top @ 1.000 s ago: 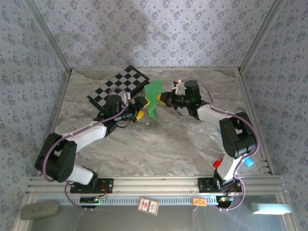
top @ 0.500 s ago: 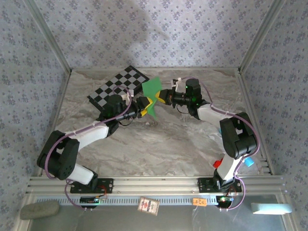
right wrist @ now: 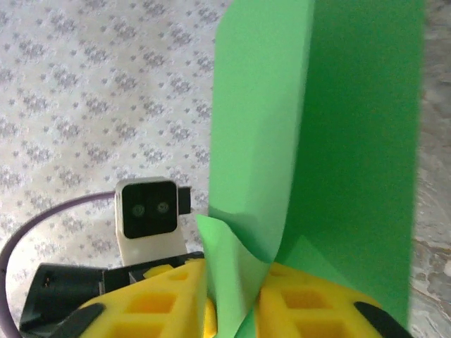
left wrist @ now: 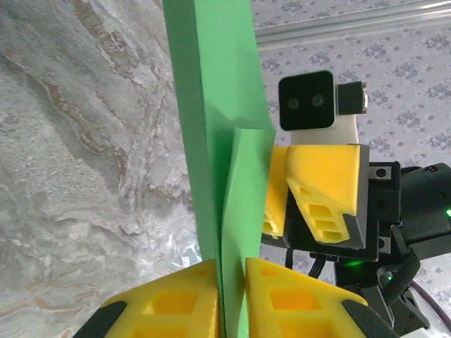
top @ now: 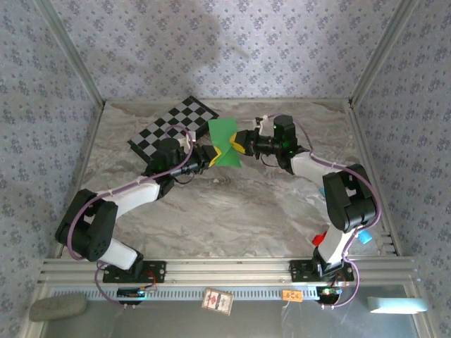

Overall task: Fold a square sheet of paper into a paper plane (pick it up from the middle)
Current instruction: Turn over the paper at the center of the table.

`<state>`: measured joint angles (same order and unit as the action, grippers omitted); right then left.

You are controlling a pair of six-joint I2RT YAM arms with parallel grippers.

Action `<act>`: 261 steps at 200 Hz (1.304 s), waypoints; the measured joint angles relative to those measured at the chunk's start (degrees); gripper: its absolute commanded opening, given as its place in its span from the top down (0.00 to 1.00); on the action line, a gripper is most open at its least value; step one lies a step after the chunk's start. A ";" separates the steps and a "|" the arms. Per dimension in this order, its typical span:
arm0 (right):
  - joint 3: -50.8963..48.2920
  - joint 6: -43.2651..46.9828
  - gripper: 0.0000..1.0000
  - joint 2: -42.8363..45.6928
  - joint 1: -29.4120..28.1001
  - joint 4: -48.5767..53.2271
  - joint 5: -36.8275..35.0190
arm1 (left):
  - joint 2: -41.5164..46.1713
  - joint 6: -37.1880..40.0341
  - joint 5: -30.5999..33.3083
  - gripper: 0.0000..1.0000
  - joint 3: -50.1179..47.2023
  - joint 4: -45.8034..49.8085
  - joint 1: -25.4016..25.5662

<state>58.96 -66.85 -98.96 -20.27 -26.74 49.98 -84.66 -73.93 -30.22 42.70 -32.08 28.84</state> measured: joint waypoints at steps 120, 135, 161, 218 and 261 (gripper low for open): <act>1.68 31.61 0.22 14.49 8.04 41.18 -26.18 | -8.11 32.46 40.54 0.91 33.79 67.60 9.33; 1.66 32.83 0.22 15.58 8.44 42.53 -28.65 | -12.31 34.56 46.99 0.91 38.14 74.12 11.56; 1.09 33.31 0.22 16.94 10.08 43.41 -31.23 | -19.61 36.54 55.52 0.91 44.65 82.62 14.80; -1.64 32.89 0.24 17.81 14.40 44.81 -32.94 | -32.09 38.12 61.68 0.86 52.37 89.29 19.32; -2.78 32.17 0.25 17.84 15.06 44.81 -33.09 | -35.21 38.36 52.70 0.66 52.46 85.96 19.91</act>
<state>56.18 -34.68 -81.12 -5.21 18.06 16.88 -119.87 -35.57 22.48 95.15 53.89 48.75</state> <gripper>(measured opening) 0.756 0.262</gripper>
